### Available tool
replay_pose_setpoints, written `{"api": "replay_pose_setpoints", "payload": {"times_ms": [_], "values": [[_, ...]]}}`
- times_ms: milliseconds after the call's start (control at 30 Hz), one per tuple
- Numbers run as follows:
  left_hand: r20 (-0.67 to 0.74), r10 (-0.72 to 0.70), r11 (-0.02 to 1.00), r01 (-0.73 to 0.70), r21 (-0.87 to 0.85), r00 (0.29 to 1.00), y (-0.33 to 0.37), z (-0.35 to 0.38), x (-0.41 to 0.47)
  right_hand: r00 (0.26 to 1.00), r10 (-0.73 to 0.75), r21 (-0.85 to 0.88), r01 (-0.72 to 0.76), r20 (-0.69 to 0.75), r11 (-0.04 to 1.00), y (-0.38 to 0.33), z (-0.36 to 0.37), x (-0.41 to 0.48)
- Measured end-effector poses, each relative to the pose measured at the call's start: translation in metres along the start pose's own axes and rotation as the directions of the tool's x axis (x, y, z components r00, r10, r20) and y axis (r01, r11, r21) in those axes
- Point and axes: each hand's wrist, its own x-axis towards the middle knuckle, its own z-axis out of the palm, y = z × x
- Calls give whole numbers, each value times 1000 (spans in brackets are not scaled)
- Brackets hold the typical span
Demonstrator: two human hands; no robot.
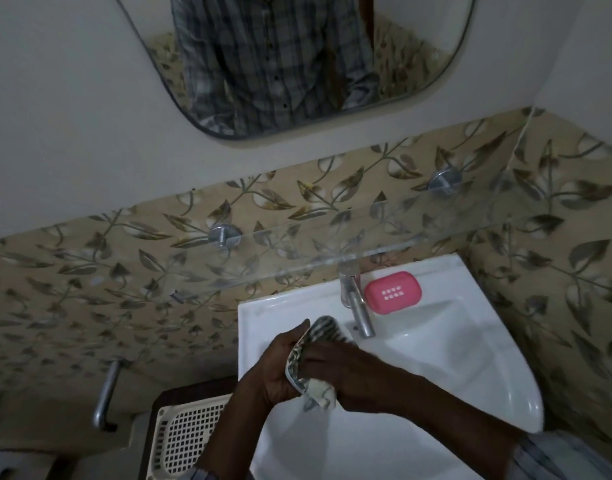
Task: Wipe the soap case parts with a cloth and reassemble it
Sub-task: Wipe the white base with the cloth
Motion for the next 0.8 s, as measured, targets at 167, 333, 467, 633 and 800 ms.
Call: {"api": "replay_pose_setpoints", "payload": {"times_ms": [167, 333, 467, 633, 800], "values": [[-8, 67, 997, -67, 35, 998, 1, 0, 3, 955, 100, -137, -143, -279, 980, 7, 13, 11], [-156, 278, 959, -263, 109, 948, -3, 2, 8, 791, 612, 743, -404, -10, 534, 3, 20, 6], [-128, 431, 890, -397, 223, 893, -4, -10, 5, 549, 835, 999, 10, 39, -53, 23, -16, -17], [-184, 666, 700, -522, 487, 723, -9, -17, 3, 435, 878, 933, -193, -198, 306, 19, -25, -35], [-62, 665, 548, -430, 718, 745, -37, -1, 6, 756, 522, 460, -329, -394, 824, -26, 6, -25]]}}
